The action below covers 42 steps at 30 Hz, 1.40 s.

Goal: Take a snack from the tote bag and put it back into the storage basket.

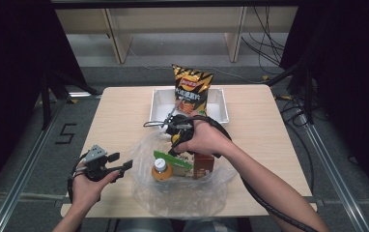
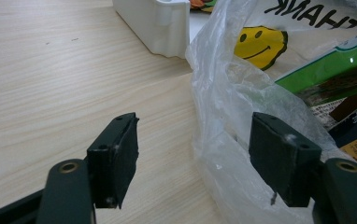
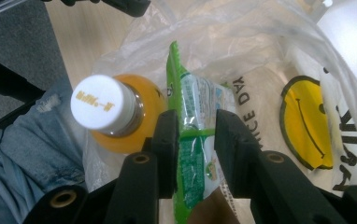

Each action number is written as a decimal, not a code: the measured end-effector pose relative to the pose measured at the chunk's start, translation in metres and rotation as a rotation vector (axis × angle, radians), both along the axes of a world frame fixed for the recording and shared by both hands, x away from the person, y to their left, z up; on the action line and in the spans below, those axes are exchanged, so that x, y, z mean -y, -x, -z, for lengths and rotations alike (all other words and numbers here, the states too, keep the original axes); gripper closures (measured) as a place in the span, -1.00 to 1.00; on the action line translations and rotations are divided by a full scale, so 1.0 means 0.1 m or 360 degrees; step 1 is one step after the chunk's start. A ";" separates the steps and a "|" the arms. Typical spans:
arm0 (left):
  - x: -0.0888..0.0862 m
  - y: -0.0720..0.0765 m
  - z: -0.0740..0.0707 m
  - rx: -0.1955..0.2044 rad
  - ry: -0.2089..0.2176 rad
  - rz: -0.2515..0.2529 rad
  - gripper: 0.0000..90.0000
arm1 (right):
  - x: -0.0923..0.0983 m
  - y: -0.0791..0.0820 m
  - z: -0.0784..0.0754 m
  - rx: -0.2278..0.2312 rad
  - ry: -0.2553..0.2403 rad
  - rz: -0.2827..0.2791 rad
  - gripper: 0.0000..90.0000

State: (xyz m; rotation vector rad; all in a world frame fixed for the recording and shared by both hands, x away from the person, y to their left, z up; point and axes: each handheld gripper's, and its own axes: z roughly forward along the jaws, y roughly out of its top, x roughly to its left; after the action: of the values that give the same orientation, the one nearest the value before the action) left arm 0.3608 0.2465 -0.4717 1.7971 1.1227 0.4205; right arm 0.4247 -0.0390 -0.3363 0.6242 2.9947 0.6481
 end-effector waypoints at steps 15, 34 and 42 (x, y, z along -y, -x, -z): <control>0.00 0.00 0.00 -0.0003 0.0010 0.0001 -0.27 | -0.11 -0.02 0.08 -0.0006 0.0060 -0.0019 0.57; -0.01 0.01 -0.01 0.0008 0.0008 -0.0003 -0.27 | -0.20 -0.02 0.17 -0.0010 0.0134 -0.0026 0.58; -0.01 0.01 -0.01 0.0007 0.0004 0.0000 -0.27 | -0.22 0.00 0.20 -0.0014 0.0165 -0.0028 0.63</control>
State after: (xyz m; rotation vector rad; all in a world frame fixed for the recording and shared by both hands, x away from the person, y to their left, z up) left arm 0.3598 0.2473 -0.4710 1.7930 1.1197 0.4223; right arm 0.4250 -0.0166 -0.3565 0.5973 3.0217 0.4879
